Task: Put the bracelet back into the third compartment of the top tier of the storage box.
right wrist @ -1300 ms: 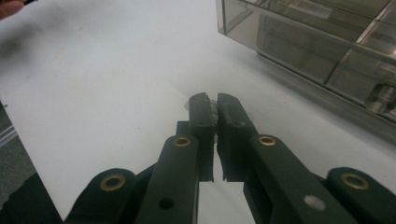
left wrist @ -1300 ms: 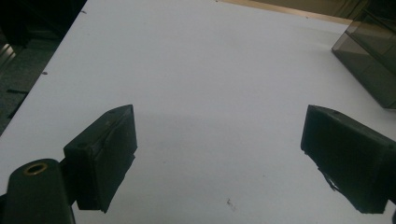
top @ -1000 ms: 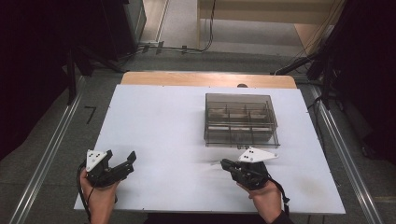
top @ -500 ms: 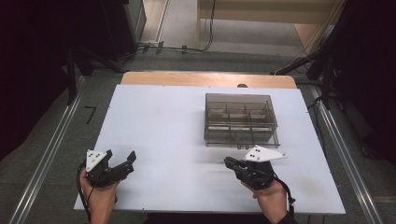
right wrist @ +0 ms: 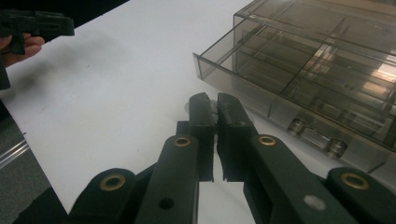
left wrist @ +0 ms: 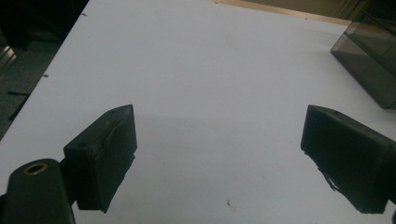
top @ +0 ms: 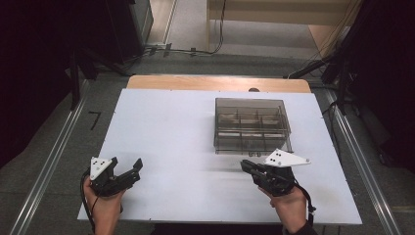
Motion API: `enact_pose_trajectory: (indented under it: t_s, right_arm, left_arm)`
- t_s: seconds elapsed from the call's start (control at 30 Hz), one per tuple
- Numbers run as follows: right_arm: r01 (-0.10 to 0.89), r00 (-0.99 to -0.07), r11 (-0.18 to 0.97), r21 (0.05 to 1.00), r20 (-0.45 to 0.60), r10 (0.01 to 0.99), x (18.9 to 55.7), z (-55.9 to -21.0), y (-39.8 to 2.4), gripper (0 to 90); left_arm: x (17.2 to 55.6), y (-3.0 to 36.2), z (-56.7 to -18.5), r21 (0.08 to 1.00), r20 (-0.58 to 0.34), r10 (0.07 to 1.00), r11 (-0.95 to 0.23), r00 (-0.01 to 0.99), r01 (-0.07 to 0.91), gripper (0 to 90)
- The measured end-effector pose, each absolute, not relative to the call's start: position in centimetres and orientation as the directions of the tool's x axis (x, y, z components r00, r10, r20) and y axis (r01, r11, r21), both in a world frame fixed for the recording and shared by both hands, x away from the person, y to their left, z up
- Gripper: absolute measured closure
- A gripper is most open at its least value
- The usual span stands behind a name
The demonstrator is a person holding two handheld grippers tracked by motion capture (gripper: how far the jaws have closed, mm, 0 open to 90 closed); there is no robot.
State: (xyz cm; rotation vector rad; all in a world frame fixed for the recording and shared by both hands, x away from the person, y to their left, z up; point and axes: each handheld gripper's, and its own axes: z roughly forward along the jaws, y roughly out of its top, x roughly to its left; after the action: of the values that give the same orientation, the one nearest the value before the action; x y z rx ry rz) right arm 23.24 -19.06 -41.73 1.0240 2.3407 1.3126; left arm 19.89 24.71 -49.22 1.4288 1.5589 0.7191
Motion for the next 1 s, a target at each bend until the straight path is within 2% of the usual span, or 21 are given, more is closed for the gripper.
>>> enact_pose_trajectory:
  t_s: [0.43,1.0]
  right_arm:
    - [0.438,-0.67,0.277,0.855,0.105,0.735,23.9,-40.4,-21.3,83.5]
    - [0.445,-0.615,0.233,0.865,0.106,0.781,25.1,-40.5,-23.2,83.5]
  left_arm:
    - [19.9,24.7,-49.2,0.868,-0.216,0.975,0.17,0.047,0.467,10.7]
    - [19.9,24.7,-49.2,0.868,-0.217,0.975,0.17,0.047,0.466,10.7]
